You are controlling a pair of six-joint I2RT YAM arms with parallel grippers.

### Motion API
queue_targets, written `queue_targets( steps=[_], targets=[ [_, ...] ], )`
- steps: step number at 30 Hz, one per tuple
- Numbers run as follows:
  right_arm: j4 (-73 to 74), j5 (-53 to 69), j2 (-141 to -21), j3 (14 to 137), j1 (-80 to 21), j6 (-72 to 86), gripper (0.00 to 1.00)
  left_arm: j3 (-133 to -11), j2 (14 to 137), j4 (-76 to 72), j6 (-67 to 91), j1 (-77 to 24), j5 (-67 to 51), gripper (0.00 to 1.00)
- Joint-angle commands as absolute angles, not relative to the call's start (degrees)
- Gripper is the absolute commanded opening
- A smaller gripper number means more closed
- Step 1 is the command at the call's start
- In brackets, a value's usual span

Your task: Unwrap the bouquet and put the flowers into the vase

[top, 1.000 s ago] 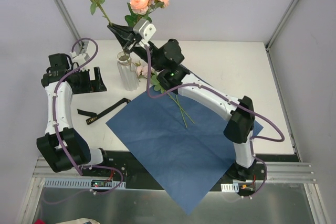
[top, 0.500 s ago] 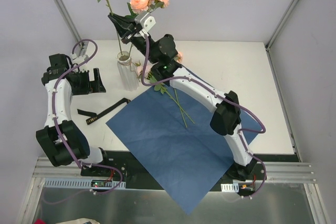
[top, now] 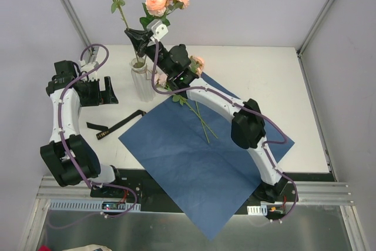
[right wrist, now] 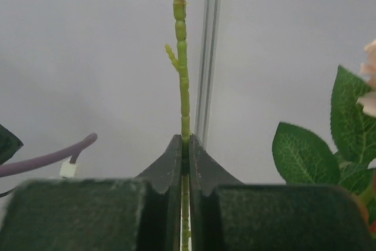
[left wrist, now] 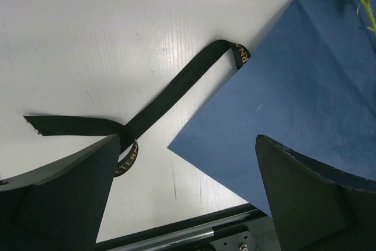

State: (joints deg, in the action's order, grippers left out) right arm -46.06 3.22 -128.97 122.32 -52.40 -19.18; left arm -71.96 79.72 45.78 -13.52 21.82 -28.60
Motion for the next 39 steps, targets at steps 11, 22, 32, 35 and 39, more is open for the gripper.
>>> queue_targets(
  steps=[11,22,32,35,39],
  targets=[
    [-22.09,1.67,-113.05,109.61,-50.80,-12.65,0.53,-72.95,78.66,46.49,-13.80,22.15,-31.55,0.99],
    [-7.33,1.05,-93.09,82.47,-48.35,-13.80,0.54,-71.46,76.64,46.41,-13.88,22.06,-31.03,0.99],
    [8.61,6.94,-99.48,78.13,-41.66,-17.57,0.55,-71.54,76.73,46.49,-13.80,22.15,-31.82,0.99],
    [11.85,8.08,-103.44,81.02,-40.78,-19.07,0.59,-71.37,76.82,46.49,-13.89,22.15,-31.55,0.99],
    [14.84,9.22,-108.53,84.89,-40.43,-20.92,0.66,-70.84,76.64,46.49,-14.50,22.15,-31.20,0.99]
  ],
)
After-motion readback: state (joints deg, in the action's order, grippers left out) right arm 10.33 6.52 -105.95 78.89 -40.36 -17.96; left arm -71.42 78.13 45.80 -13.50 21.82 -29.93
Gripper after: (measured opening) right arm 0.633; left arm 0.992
